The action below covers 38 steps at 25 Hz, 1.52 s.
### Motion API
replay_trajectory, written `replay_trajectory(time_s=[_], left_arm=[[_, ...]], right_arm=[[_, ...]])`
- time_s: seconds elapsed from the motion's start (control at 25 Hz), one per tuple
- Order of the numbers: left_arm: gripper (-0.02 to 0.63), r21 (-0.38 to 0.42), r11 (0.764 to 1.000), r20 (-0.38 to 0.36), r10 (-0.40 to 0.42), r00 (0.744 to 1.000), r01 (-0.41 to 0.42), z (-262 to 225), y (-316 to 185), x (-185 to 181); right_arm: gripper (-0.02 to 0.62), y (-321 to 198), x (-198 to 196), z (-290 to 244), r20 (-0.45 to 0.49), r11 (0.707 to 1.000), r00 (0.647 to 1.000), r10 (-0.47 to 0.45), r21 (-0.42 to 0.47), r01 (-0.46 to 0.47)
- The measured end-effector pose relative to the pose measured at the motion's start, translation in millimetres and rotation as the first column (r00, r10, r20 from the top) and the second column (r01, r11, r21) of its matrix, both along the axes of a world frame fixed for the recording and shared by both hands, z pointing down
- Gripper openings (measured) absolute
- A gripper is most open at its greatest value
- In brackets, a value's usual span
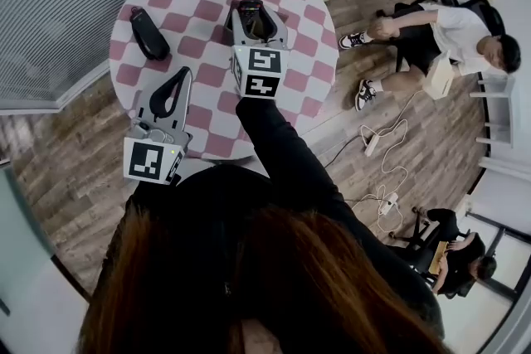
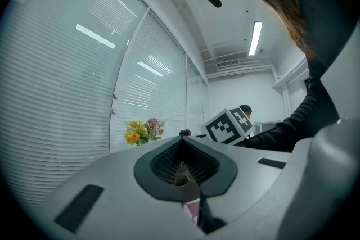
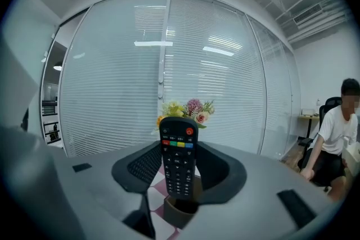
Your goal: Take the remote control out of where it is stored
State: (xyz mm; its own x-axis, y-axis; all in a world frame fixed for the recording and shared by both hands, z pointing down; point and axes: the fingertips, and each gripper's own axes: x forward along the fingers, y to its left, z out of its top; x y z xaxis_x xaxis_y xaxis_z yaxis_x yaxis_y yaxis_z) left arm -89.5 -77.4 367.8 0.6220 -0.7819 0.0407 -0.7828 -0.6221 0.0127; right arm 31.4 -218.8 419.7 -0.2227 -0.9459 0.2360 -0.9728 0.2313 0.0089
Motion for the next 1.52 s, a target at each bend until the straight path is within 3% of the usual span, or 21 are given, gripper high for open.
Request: replay_trajectory(time_s=[1.24,1.36,1.52], left_arm=[[0.009,-0.001,0.999,0.008,0.042,0.999,-0.042,2.7,-2.6,22.6],[0.009,-0.001,0.999,0.007,0.042,0.999,-0.042,2.4,-3.1,22.0],[0.009,-0.005,0.999,0.006,0.037,0.999,-0.037,3.6,-2.5,20.4]], right_arm=[[0.199,117.0,36.8,-10.3,-0.017,0.996,0.996,-0.093,-0.01,0.092],[0.199,124.9,29.3,-3.5,-0.025,0.991,0.991,-0.128,-0.04,0.127],[0.199,138.3,23.6,29.0,-0.038,0.976,0.985,-0.17,-0.146,0.163]])
